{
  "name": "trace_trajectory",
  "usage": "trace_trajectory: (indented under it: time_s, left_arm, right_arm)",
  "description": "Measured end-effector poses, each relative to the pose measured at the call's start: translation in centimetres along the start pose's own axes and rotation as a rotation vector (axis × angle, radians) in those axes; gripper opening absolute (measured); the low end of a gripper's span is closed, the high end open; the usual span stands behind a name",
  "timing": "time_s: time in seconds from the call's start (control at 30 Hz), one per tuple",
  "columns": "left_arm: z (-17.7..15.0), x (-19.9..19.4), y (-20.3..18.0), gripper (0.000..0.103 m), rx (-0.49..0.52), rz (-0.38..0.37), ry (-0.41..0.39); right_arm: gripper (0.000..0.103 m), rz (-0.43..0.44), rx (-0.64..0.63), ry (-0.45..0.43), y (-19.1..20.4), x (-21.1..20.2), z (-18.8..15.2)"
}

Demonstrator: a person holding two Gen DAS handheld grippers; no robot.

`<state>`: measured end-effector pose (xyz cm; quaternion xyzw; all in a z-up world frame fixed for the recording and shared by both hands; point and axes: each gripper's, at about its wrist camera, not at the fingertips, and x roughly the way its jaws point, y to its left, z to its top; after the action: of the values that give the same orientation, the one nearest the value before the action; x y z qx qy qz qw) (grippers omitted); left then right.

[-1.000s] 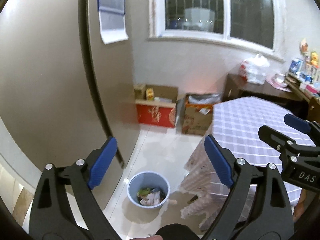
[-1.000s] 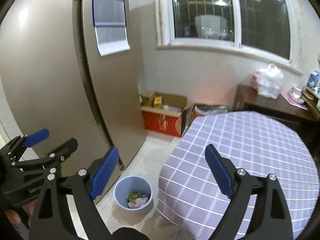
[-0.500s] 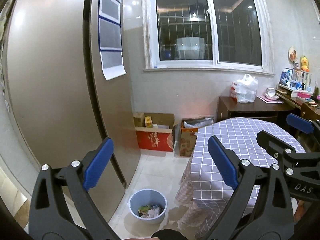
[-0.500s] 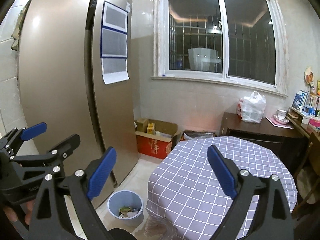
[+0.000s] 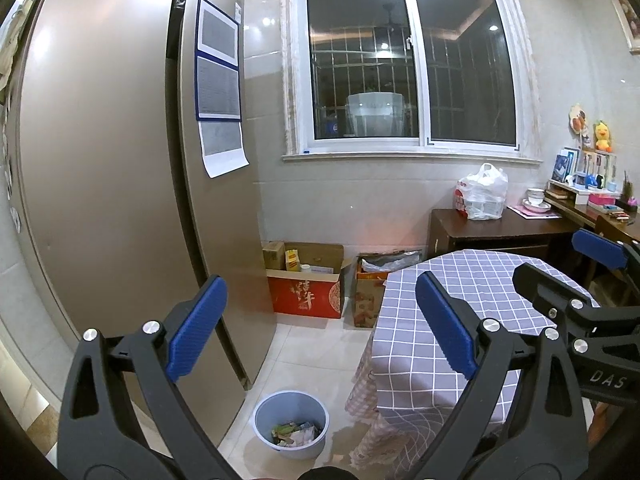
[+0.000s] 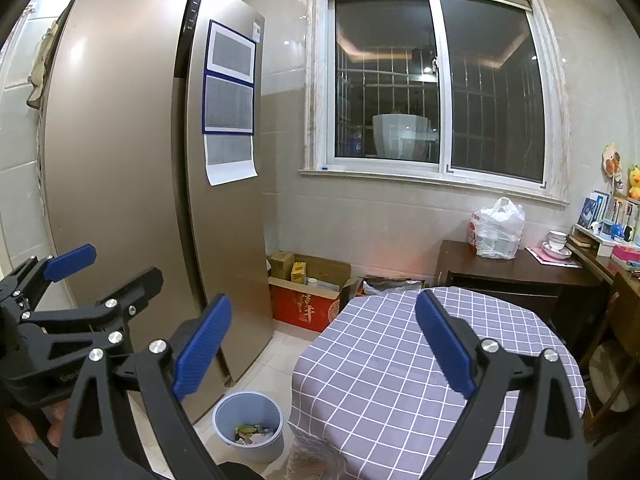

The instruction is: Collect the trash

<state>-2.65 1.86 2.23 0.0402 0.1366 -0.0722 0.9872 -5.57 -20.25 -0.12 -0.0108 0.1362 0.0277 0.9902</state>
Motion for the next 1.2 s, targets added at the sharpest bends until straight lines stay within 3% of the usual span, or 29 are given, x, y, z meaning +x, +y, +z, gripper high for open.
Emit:
trace_trajectory:
  time_s: [1.2]
  left_arm:
    - [-0.8,0.7,-1.3,0.093,0.030,-0.016,0.017]
  right_arm:
    - [0.092,-0.006,0.033,0.027,-0.6,0.1,-0.6]
